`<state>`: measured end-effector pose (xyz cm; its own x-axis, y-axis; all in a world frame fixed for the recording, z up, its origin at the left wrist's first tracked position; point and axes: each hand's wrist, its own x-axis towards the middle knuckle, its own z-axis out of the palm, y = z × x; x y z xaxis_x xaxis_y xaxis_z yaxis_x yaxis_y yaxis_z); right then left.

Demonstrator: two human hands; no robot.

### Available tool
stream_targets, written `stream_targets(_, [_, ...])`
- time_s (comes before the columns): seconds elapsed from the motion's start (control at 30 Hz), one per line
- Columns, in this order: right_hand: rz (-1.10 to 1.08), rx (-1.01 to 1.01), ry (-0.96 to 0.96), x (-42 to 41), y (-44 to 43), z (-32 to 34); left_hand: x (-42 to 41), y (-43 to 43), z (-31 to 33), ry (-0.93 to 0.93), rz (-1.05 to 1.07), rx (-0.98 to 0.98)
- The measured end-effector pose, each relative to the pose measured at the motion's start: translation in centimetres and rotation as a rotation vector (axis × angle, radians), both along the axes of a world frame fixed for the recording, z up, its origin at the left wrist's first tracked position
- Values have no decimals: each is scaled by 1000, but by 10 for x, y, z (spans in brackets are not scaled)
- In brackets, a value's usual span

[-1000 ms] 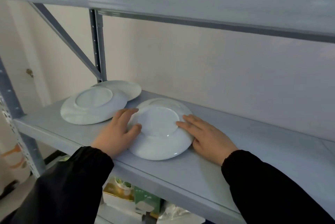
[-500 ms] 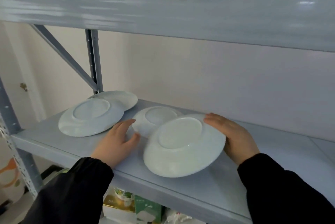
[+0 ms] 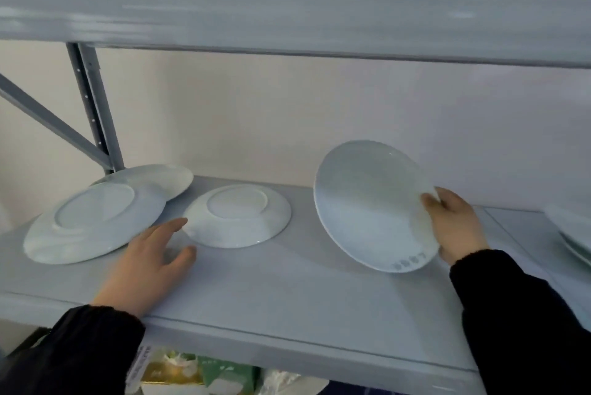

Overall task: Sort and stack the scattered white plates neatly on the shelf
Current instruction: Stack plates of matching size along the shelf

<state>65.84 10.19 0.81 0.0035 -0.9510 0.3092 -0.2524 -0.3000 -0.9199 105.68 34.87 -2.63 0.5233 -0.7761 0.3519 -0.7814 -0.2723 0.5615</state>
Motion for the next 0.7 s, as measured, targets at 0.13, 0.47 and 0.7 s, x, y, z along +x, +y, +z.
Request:
stream_targets(0.13, [14,133,156,2,-4,-6,1,2,0,-9,-8,36])
stream_targets(0.47, [-65,152,555,-4,-4,-6,-6,2,-1,-61,21,23])
stream_targets(0.7, [-3,-11,581,-1,7,-5,-11,2,2,-57,38,34])
